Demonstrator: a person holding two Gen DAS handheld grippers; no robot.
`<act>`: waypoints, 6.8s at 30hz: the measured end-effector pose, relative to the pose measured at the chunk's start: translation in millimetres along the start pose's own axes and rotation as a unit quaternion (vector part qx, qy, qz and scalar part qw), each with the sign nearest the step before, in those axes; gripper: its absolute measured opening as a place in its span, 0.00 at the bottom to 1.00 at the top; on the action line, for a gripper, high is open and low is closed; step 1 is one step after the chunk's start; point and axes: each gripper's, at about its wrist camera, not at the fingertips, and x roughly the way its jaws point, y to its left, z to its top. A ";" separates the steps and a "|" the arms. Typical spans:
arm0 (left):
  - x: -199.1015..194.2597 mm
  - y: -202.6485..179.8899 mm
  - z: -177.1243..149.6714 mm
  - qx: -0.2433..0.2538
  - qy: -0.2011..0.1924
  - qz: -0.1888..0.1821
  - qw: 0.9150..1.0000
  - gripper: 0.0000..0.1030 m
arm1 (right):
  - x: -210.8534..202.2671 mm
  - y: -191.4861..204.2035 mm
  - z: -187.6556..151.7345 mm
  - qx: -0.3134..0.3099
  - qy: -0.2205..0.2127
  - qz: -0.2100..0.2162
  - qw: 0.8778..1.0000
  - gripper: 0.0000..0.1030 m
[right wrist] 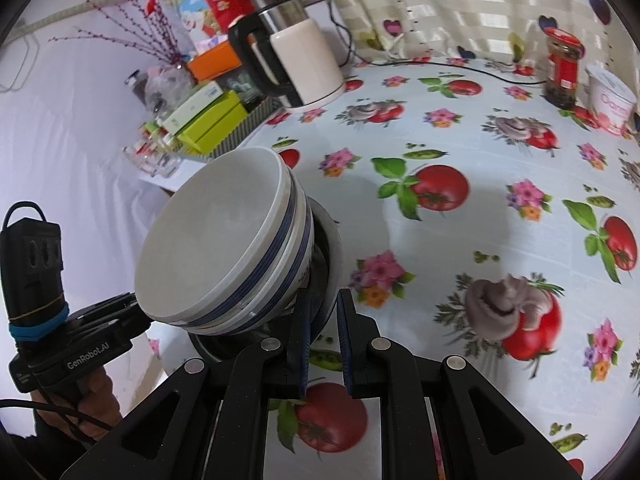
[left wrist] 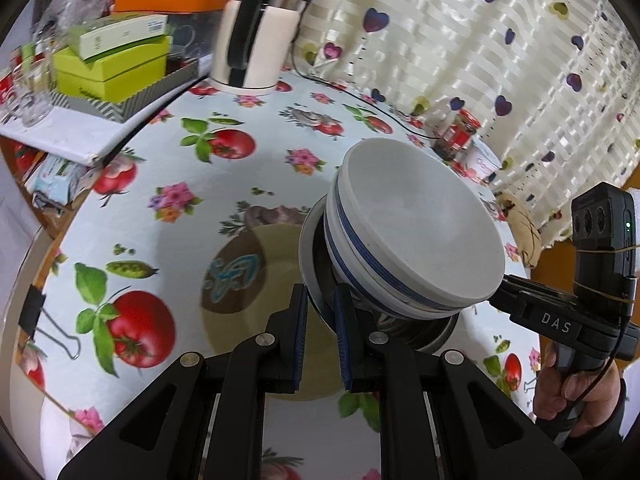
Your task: Organize plates and bowls
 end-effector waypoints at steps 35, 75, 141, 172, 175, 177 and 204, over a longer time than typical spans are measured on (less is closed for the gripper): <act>7.3 46.3 -17.9 -0.043 0.018 0.028 0.999 0.13 | 62.8 34.0 -2.4 -0.034 0.062 0.011 0.997 0.13; -29.2 32.9 -36.7 -0.042 -0.022 0.095 0.994 0.15 | 20.0 57.8 -31.1 -0.099 0.036 -0.013 0.994 0.52; -24.0 0.7 -60.1 0.003 0.002 0.137 0.991 0.15 | 3.3 83.2 -65.3 -0.159 0.023 -0.056 0.986 0.69; -23.4 -0.2 -59.7 0.003 0.003 0.139 0.990 0.15 | 9.1 82.5 -67.5 -0.159 0.026 -0.055 0.985 0.71; -23.3 -0.4 -59.6 0.003 0.005 0.139 0.990 0.15 | 9.2 82.6 -67.5 -0.159 0.026 -0.054 0.985 0.71; -23.1 -0.8 -59.3 0.003 0.005 0.140 0.990 0.15 | 9.4 82.6 -67.6 -0.158 0.027 -0.054 0.986 0.71; -21.7 2.5 -61.6 0.005 0.007 0.148 0.989 0.15 | 13.6 83.6 -70.2 -0.158 0.031 -0.054 0.986 0.71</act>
